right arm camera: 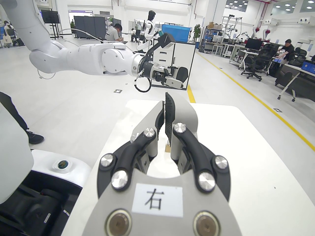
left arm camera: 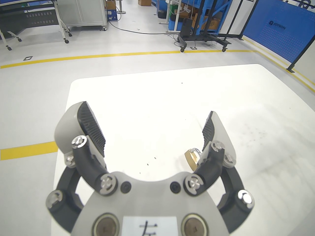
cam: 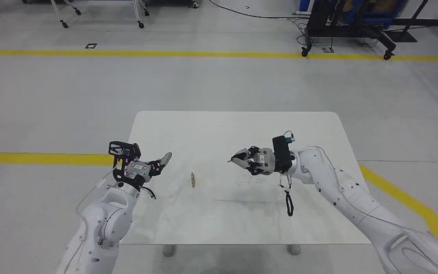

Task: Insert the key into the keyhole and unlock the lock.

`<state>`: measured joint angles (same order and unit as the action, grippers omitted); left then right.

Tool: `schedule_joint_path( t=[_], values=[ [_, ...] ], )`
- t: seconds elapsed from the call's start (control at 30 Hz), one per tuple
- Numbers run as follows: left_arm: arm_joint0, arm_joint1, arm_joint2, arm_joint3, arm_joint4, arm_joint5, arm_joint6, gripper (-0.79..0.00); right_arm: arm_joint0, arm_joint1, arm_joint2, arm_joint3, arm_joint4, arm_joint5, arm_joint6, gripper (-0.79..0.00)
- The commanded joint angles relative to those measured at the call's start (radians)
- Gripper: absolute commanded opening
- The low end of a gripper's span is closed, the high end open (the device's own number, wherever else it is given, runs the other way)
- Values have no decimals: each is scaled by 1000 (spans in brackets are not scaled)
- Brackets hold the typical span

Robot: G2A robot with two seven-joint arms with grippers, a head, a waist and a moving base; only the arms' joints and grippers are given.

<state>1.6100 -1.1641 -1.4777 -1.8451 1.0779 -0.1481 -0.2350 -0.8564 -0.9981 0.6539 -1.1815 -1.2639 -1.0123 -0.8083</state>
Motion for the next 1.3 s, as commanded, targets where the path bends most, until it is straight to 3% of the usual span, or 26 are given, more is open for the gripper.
schedule_joint_path(
  t=[0.0,0.2,0.27,0.47,0.73,0.93,1.27],
  values=[
    [0,0,0,0,0,0,0,0,0,0,0,0,0,0,0,-785],
    [-1,-1,6,-4,-8,-10,4,0,-6,-2,4,-16,13,19,2,-785],
    [-19,-4,30,1,-109,-79,-9,0,-9,-7,5,-20,41,4,25,-785],
    [-180,-14,100,147,-551,-288,-195,0,25,-44,-73,23,246,0,0,-785],
    [-386,-27,209,386,-1028,-422,-481,0,74,-79,-225,107,600,0,0,-785],
    [-484,-37,268,461,-1116,-479,-553,0,105,-77,-311,123,719,0,1,-785],
    [-471,-38,268,452,-1145,-468,-530,0,105,-77,-311,123,719,0,1,-785]
  ],
)
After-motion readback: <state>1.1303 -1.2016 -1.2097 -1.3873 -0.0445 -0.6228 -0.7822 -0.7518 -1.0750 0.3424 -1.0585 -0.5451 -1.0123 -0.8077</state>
